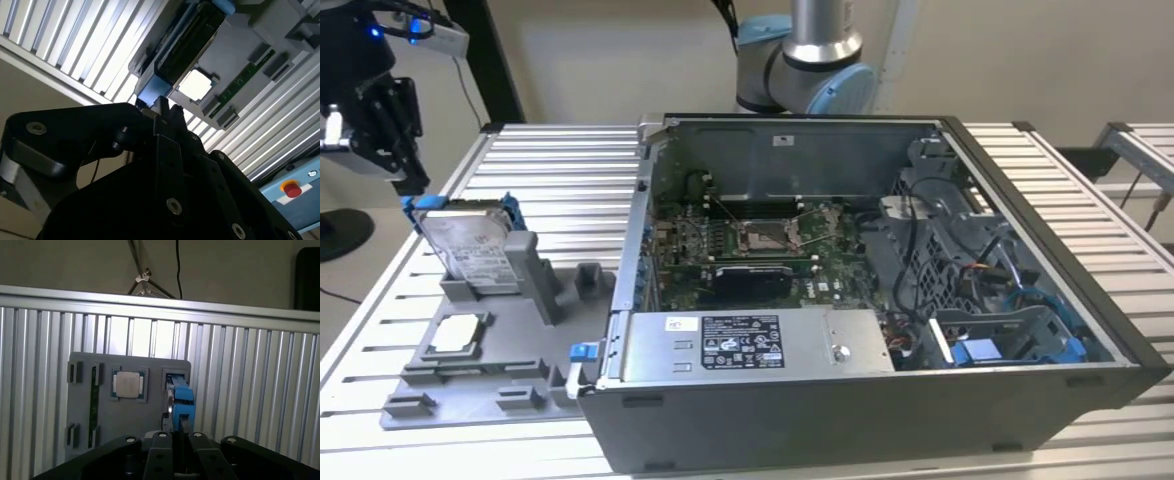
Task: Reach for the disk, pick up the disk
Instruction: 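Pick up the disk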
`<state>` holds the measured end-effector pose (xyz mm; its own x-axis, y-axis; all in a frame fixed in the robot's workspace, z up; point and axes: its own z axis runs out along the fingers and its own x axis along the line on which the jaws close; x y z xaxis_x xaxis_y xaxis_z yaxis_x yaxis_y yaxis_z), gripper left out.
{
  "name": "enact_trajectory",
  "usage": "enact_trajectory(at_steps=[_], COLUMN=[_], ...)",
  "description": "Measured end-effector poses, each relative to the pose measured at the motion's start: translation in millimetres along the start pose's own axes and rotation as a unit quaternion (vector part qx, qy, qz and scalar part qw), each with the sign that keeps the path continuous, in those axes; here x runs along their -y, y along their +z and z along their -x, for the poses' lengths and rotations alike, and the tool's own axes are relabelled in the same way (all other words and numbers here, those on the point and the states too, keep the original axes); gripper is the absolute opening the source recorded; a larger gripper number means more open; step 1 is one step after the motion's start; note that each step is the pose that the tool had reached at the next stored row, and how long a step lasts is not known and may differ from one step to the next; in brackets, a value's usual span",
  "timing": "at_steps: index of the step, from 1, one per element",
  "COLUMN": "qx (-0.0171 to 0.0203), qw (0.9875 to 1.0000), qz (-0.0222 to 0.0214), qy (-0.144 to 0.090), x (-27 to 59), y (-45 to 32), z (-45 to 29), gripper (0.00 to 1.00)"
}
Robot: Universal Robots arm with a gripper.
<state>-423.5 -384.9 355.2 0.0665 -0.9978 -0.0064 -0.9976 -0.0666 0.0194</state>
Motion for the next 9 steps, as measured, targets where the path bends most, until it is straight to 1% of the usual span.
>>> enact_trajectory(at_steps=[3,5,9], qx=[0.0,0.0001,0.0002], qw=[1.0,1.0,1.0], qz=[0.0005,0.002,0.0025], qy=[0.0,0.0,0.0], x=[0.0,0.0,0.0], y=[0.0,0.0,0.0], z=[0.0,0.0,0.0], gripper=[1.0,1.0,1.0])
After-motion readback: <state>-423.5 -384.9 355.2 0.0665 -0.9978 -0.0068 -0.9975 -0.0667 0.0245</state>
